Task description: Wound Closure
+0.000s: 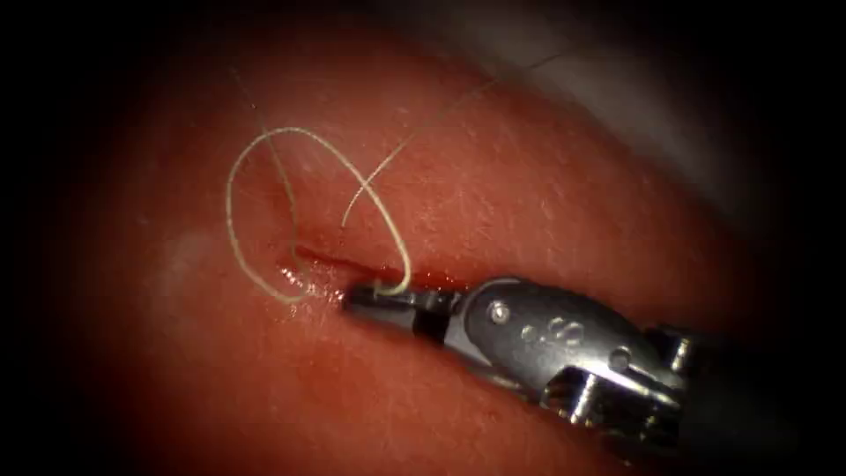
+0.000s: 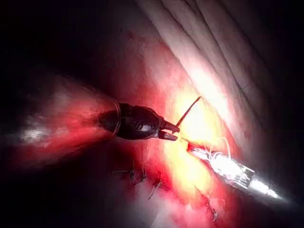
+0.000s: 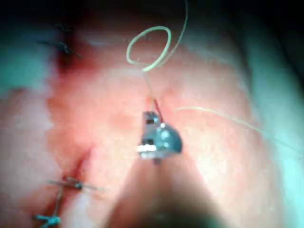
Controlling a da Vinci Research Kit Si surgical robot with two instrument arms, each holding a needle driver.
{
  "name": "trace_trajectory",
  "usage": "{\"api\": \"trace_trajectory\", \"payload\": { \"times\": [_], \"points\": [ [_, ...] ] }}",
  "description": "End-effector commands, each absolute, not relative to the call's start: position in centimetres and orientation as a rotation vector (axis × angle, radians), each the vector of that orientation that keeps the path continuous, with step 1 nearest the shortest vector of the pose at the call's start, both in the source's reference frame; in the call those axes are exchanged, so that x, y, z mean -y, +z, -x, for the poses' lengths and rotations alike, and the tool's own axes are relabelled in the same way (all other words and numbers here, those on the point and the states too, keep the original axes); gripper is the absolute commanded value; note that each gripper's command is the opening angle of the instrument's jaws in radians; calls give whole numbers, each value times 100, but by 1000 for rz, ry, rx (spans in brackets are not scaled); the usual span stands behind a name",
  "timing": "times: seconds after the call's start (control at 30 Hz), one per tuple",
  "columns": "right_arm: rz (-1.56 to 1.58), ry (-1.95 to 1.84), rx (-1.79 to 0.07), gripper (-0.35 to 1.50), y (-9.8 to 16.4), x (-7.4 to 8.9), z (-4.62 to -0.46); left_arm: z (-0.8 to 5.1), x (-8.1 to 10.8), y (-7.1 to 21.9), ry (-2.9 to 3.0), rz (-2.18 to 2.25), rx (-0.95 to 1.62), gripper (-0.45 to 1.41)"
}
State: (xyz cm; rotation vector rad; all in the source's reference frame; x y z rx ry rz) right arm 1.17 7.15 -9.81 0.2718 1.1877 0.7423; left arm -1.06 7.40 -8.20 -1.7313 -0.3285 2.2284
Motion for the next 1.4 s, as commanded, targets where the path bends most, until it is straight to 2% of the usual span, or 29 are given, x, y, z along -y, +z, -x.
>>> {"api": "trace_trajectory", "payload": {
  "times": [0.03,0.3,1.13,1.17,1.2,1.23,1.27,1.4],
  "points": [
    [-275,744,-1201,-35,-984,-719,-117,110,-735,-814,2227,1731,331,-35],
    [-335,694,-1229,-35,-1034,-670,-113,114,-733,-811,2228,1731,327,-35],
    [-645,358,-1304,-35,-1176,-547,-176,111,-728,-789,2244,1749,316,-35],
    [-600,366,-1330,32,-1177,-550,-176,111,-728,-789,2244,1749,316,-35],
    [-571,379,-1343,66,-1178,-553,-175,111,-728,-789,2244,1749,316,-35],
    [-518,417,-1355,120,-1178,-558,-173,111,-728,-789,2244,1749,316,-35],
    [-466,436,-1363,138,-1176,-570,-168,111,-728,-789,2244,1749,317,-35],
    [-443,455,-1359,138,-1174,-598,-138,109,-728,-789,2244,1750,318,-35]
  ]
}}
